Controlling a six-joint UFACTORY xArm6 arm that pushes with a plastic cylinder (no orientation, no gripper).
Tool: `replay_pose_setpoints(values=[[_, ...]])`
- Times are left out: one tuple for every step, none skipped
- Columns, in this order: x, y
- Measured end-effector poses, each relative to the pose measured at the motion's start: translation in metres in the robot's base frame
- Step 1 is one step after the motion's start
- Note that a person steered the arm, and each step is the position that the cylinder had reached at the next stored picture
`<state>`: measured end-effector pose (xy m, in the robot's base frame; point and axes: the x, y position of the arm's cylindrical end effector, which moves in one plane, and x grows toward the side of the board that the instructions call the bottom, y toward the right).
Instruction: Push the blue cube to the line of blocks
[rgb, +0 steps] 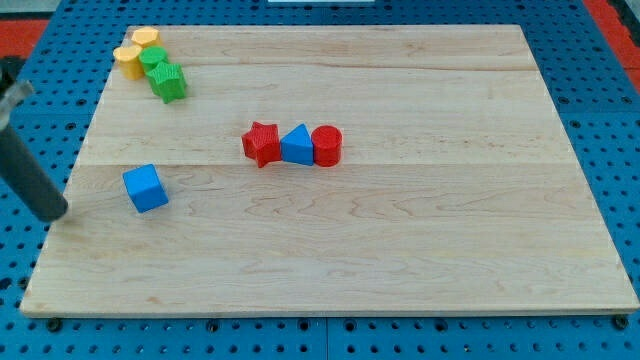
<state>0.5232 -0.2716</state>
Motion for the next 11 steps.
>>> replay_pose_setpoints(values=[[-0.021, 0.102], [-0.077, 0.166], [-0.080, 0.096], [-0.071, 0.019], [-0.079, -0.031], [-0.080, -0.033], [-0.119, 0.031], [-0.130, 0.076], [-0.123, 0.139], [-0.108, 0.203], [-0.102, 0.209]])
